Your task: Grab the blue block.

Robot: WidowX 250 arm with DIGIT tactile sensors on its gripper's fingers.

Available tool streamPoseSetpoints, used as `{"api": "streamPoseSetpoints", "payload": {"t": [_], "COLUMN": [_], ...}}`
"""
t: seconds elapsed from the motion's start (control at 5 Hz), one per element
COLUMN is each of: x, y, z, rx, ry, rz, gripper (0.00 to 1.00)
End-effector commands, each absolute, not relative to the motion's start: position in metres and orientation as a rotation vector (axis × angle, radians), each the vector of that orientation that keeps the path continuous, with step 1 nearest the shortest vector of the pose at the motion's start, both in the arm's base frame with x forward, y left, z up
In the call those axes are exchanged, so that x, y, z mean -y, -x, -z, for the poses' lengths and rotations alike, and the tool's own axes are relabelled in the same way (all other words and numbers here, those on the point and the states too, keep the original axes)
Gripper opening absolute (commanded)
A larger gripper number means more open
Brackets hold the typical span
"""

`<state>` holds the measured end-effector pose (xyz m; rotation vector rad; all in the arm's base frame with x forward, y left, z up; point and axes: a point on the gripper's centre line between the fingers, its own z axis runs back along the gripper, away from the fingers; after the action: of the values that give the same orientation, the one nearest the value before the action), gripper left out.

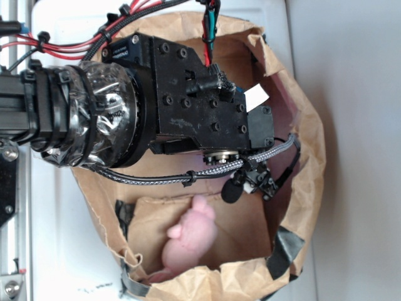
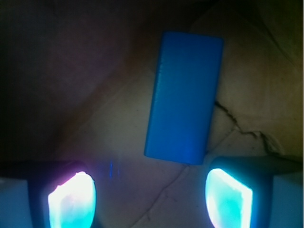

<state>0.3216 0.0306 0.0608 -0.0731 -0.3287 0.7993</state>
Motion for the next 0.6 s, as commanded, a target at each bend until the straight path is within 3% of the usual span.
{"api": "streamPoseSetpoints", "payload": {"t": [0.0,0.4], "x": [-0.0341,-0.0343], "y": [-0.3296,-0.3284], "z": [-0.0772,-0.0841], "rx": [0.39,0.382], "ry": [0.087,0.105], "rz": [-0.81,-0.799], "gripper": [1.0,1.0]}}
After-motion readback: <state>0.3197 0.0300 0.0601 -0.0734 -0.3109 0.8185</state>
